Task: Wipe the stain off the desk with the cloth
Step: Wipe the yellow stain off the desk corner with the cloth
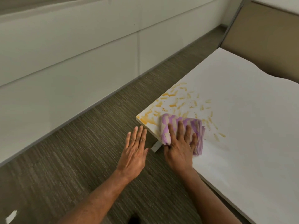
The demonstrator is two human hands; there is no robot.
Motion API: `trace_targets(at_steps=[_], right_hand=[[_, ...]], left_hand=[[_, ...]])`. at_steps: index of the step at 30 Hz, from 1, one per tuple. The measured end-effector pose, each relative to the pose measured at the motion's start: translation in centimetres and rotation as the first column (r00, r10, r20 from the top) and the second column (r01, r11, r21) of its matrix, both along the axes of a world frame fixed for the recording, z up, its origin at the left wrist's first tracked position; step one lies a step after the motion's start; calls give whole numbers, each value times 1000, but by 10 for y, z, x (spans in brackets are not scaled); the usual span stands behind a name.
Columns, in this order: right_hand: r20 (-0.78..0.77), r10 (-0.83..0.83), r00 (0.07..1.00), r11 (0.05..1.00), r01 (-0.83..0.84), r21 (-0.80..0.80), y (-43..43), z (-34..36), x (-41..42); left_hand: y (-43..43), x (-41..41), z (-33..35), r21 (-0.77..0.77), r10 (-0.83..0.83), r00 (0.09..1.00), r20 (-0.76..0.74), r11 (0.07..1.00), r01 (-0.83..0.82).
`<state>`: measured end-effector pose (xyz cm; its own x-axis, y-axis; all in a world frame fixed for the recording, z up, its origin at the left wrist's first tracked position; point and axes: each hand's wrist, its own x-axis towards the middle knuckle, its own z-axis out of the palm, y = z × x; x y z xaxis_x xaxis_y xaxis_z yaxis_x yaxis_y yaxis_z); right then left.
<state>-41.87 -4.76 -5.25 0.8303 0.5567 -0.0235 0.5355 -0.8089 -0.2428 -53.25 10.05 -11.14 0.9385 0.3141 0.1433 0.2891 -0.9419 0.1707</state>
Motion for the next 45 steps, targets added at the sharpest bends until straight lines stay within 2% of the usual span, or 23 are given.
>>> trace_targets(at_steps=[4,8,12,17,23,28,31,34,36,45], right_hand=[[-16,107,994,994,-106,13,19,-1,-6],[29,177,984,984,-178,5,-6,-4,-12],[22,79,997,996,-80,27,-12,-5,-4],[5,5,1000,1000,-5,10,44,0,9],[-5,107,994,994,-107,29,75,-2,5],[23,227,974,974,-227,14,52,-4,4],[18,158,987,987,-159,34,42,-4,9],[-8,43,999,999,-43,33,65,-2,16],[-6,32,999,999,-32,38,86,0,21],[-6,233,972,972,-233,0,117,0,22]], left_hand=[[10,-4,-1,-17,23,1000,11,1000,-23],[19,-5,2,-20,53,998,24,998,-52],[26,-3,3,-13,63,998,29,998,-62],[35,0,2,-7,59,997,53,998,-59],[46,2,0,25,65,996,61,997,-67],[52,6,1,5,84,995,55,996,-85],[56,7,-1,12,95,993,64,995,-96],[59,7,-3,11,101,993,58,995,-102],[62,7,-5,0,108,993,57,994,-108],[69,1,-8,-17,130,988,80,991,-129]])
